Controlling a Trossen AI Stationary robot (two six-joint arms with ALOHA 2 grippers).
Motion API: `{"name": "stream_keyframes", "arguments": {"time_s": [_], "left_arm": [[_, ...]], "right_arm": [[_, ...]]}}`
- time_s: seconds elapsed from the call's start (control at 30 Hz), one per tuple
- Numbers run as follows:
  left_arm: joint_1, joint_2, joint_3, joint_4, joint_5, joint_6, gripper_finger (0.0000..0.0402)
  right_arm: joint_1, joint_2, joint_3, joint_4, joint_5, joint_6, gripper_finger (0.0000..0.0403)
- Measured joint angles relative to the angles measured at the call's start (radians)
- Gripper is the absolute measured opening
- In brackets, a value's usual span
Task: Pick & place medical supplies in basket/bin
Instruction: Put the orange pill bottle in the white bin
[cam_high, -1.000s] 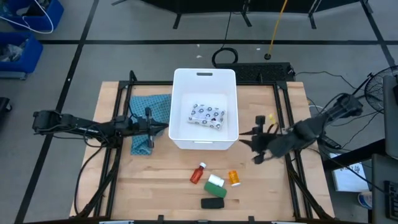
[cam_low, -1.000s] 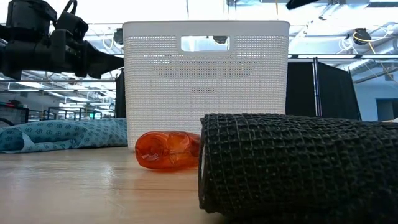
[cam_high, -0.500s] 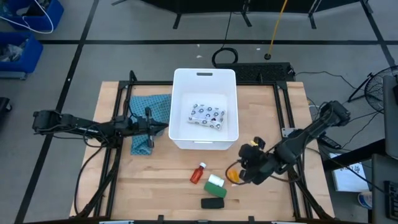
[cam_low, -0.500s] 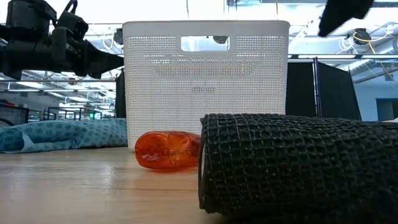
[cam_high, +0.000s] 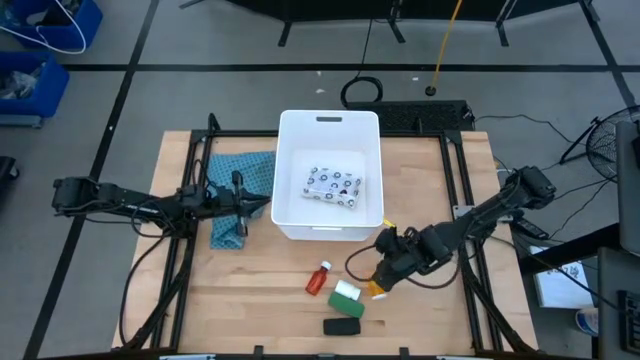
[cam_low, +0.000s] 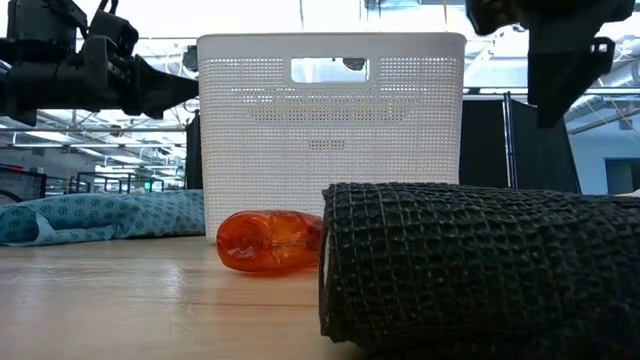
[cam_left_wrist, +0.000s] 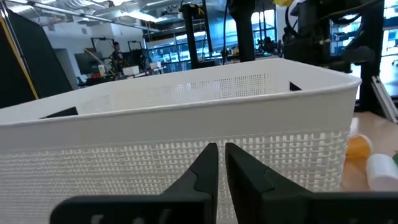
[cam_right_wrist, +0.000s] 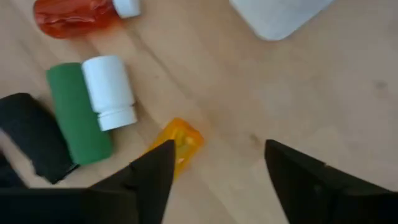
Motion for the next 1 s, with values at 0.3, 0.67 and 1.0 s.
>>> {"name": "stream_keyframes", "arguments": {"time_s": [0.3,0.67,1.0], "left_arm": [[0.000,0.000,0.000,-0.007,-0.018,0.006,0.0017],[0.000,0.000,0.000,-0.008,-0.018,0.018,0.0025],[0.000,0.000,0.000,-0.014,-0.017,0.016,0.0037]], "right_arm": [[0.011,0.000,-0.040,0.036,-0.077,0.129,0.0321],[0.025,0.016,-0.050,0.152,-0.056,0.229,0.0342],[0.072,0.121,-0.050,0.239,-0.090,0.287,0.0341]]}}
